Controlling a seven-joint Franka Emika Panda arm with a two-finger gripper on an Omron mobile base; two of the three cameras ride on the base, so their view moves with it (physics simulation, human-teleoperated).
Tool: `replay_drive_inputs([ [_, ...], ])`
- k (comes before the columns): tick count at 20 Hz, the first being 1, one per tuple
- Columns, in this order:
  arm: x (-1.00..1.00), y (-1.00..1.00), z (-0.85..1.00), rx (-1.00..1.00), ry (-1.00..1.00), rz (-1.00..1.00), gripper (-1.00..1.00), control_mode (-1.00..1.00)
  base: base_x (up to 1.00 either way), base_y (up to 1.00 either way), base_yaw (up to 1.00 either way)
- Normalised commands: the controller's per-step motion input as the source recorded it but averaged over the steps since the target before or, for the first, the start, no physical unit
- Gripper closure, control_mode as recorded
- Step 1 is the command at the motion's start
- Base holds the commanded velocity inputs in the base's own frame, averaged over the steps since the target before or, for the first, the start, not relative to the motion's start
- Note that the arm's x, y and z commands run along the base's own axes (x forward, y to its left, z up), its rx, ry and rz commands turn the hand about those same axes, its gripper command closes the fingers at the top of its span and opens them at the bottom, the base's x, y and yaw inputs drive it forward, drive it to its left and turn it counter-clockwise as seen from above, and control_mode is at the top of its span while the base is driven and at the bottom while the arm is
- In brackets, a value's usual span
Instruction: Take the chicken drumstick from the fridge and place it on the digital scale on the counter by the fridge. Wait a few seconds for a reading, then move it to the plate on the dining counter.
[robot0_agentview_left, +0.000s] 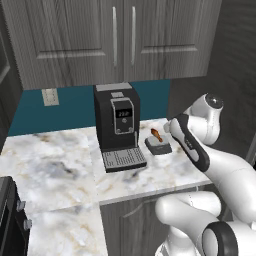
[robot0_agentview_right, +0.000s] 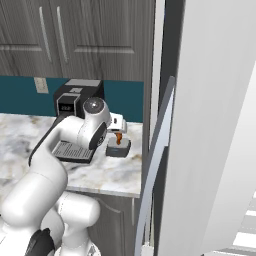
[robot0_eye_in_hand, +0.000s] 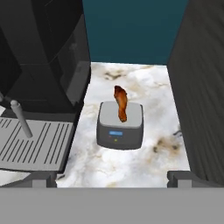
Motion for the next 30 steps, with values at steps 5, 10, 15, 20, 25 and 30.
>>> replay_drive_inputs([
  [5, 0.00, 0.00, -0.12, 0.00, 0.03, 0.00, -1.00, -1.00, 0.00, 0.00, 0.00],
  [10, 0.00, 0.00, -0.12, 0.00, 0.02, 0.00, -1.00, -1.00, 0.00, 0.00, 0.00],
  [15, 0.00, 0.00, -0.05, 0.00, 0.00, 0.00, -1.00, -1.00, 0.00, 0.00, 0.00],
  [20, 0.00, 0.00, -0.03, 0.00, 0.00, 0.00, -1.00, -1.00, 0.00, 0.00, 0.00],
  [25, 0.10, 0.00, -0.09, 0.00, 0.00, 0.00, -1.00, -1.00, 0.00, 0.00, 0.00],
  [30, 0.22, 0.00, -0.09, 0.00, 0.02, 0.00, -1.00, -1.00, 0.00, 0.00, 0.00],
])
